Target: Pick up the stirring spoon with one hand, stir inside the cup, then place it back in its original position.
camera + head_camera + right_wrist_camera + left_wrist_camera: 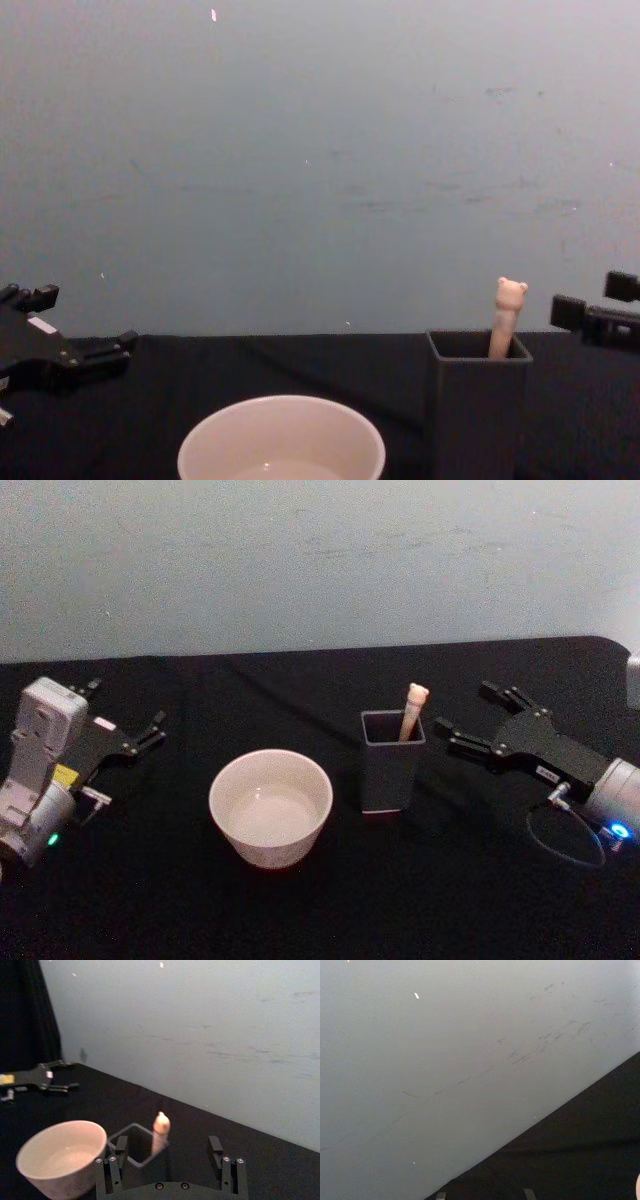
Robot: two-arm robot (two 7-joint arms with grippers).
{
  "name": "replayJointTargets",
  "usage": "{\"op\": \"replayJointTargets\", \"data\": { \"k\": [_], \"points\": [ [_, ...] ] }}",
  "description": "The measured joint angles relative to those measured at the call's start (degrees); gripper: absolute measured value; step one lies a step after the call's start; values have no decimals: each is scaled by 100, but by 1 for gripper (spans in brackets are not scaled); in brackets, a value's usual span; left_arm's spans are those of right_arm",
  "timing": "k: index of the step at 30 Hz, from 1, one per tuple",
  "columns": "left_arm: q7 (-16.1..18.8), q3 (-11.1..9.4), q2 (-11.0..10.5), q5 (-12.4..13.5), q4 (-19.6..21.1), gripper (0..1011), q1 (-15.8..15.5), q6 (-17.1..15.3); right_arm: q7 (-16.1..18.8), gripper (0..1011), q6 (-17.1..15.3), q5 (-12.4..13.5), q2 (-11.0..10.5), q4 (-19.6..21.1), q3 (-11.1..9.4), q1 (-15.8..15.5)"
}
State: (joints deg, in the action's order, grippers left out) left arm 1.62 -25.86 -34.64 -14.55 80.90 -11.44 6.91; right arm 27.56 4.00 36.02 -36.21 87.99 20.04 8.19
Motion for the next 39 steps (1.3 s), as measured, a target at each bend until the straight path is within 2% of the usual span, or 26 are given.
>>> {"op": "replayJointTargets", "data": {
  "k": [5,8,14,20,30,39],
  "points": [
    [0,0,0,0,0,1001,0,0,320,1002,-111,81,142,-197,62,212],
    [0,0,0,0,0,1001,0,0,469,1002,-218,75,302,-425,144,438],
    [0,0,0,0,0,1001,0,0,590,1002,-352,35,559,-840,273,800],
    [0,0,0,0,0,1001,0,0,632,1002,-424,-11,720,-1116,365,1022],
    [0,0,0,0,0,1001,0,0,642,1000,-467,-114,836,-1348,440,1188],
    [0,0,0,0,0,1001,0,0,629,1002,-432,-182,840,-1354,454,1205]
  ]
}}
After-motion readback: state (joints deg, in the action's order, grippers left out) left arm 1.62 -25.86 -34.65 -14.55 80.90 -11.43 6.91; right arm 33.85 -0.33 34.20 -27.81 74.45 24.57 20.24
